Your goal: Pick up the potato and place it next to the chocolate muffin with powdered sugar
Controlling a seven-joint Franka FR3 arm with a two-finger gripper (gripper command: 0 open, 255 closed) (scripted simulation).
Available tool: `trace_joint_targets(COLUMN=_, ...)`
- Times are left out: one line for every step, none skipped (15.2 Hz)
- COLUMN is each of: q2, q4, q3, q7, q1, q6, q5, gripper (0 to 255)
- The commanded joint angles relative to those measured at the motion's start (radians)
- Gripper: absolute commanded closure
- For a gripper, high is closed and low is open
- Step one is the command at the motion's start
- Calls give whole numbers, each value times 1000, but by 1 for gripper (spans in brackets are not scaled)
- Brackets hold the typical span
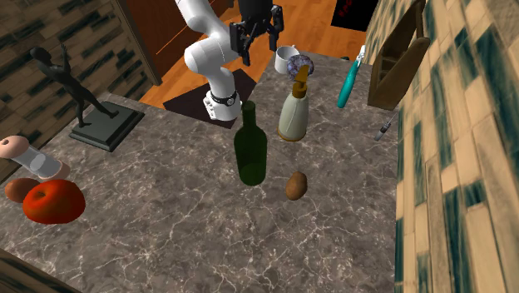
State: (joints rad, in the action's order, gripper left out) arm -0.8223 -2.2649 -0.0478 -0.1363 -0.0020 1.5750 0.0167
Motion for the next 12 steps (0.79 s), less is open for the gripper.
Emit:
trace_joint_targets(q2=0, q4=0, q3=0, q7=0, q1=0, q6=0, q5=0, gripper=0)
trace_joint_targets(q2=10, q4=-24, q3=10, q7=31, q1=-8, q6=40, q5=-5, gripper=0)
trace_joint_targets(q2=21, q4=-47, q3=20, q7=62, q1=-17, q6=80, q5=-10, gripper=0)
trace_joint_targets(q2=34, q4=-68, q3=30, q7=92, q1=-25, q6=120, q5=-15, gripper=0)
trace_joint_targets(q2=49, q4=-87, q3=40, q7=123, q1=-33, q6=160, q5=-20, gripper=0)
trace_joint_targets(q2=66, q4=-104, q3=50, q7=153, q1=-41, q6=201, q5=-24, gripper=0)
trace_joint_targets(q2=84, q4=-120, q3=60, q7=184, q1=-50, q6=241, q5=-27, gripper=0)
trace_joint_targets(q2=105, q4=-134, q3=70, q7=214, q1=-58, q6=281, q5=-31, gripper=0)
trace_joint_targets(q2=127, q4=-146, q3=80, q7=245, q1=-67, q6=322, q5=-33, gripper=0)
trace_joint_targets(q2=150, q4=-157, q3=90, q7=276, q1=-75, q6=362, q5=-35, gripper=0)
trace_joint_targets(q2=176, q4=-166, q3=99, q7=307, q1=-84, q6=402, q5=-37, gripper=0)
trace_joint_targets(q2=202, q4=-173, q3=109, q7=338, q1=-93, q6=441, q5=-38, gripper=0)
